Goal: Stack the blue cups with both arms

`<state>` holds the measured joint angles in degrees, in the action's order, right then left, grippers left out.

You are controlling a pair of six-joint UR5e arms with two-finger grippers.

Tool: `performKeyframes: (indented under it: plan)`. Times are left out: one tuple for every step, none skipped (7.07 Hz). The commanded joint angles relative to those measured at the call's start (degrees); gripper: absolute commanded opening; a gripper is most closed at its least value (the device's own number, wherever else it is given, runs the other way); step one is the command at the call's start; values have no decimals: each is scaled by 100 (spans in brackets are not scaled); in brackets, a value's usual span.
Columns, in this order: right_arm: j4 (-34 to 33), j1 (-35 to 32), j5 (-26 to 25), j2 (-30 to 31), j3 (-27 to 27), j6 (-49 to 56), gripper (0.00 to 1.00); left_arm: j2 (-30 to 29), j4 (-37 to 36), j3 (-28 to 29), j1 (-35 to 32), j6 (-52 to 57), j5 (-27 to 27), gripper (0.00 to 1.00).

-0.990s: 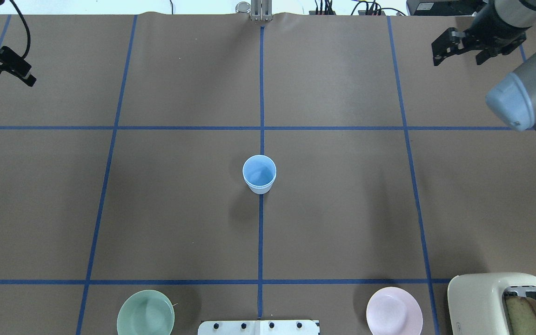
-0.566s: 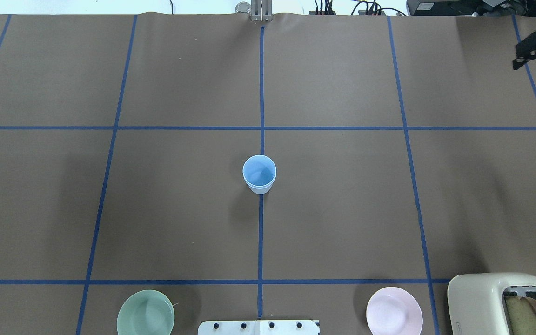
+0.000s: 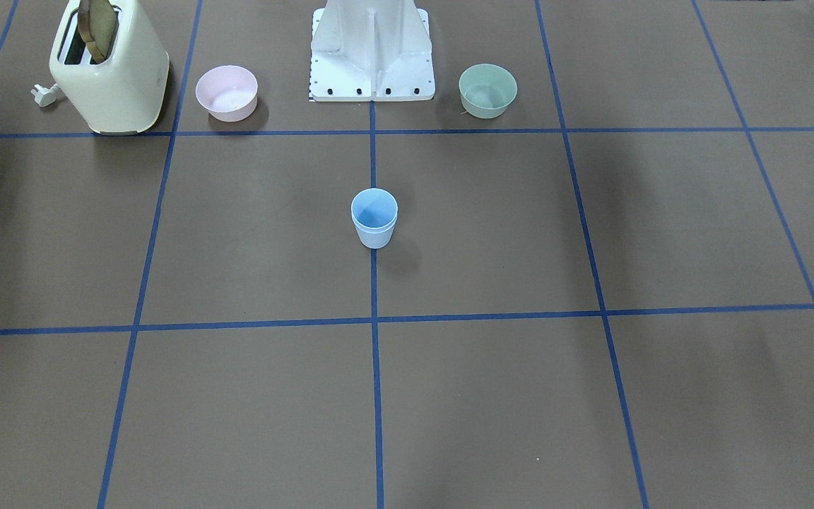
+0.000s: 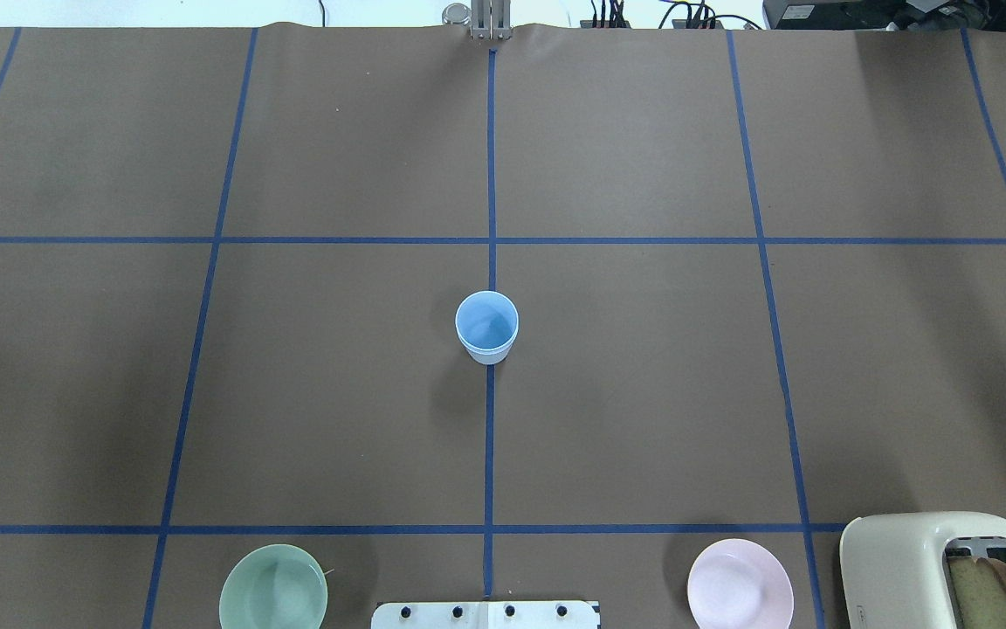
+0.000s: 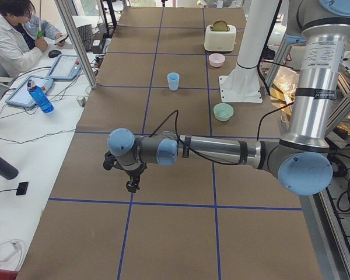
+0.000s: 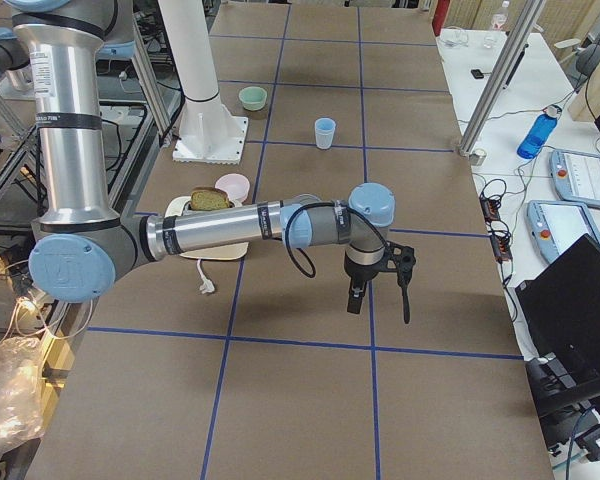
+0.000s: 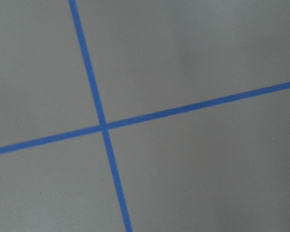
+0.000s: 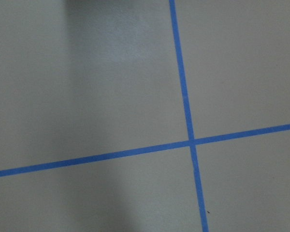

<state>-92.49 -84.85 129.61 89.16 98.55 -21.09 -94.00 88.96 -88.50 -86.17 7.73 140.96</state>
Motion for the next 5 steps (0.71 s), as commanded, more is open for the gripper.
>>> performKeyframes:
  plan:
    - [12, -84, 3, 312, 15, 52, 100, 241, -1, -18, -31, 9, 1, 98]
    - [3, -110, 12, 313, 15, 157, 100, 250, -1, -18, -31, 9, 1, 98]
    - [3, -111, 12, 313, 15, 167, 100, 277, -1, -18, -40, 9, 1, 98]
    - [3, -111, 12, 313, 24, 167, 100, 277, -1, -18, -31, 0, 1, 98]
    - [3, -111, 12, 313, 50, 167, 100, 286, -1, -18, -40, 0, 1, 98]
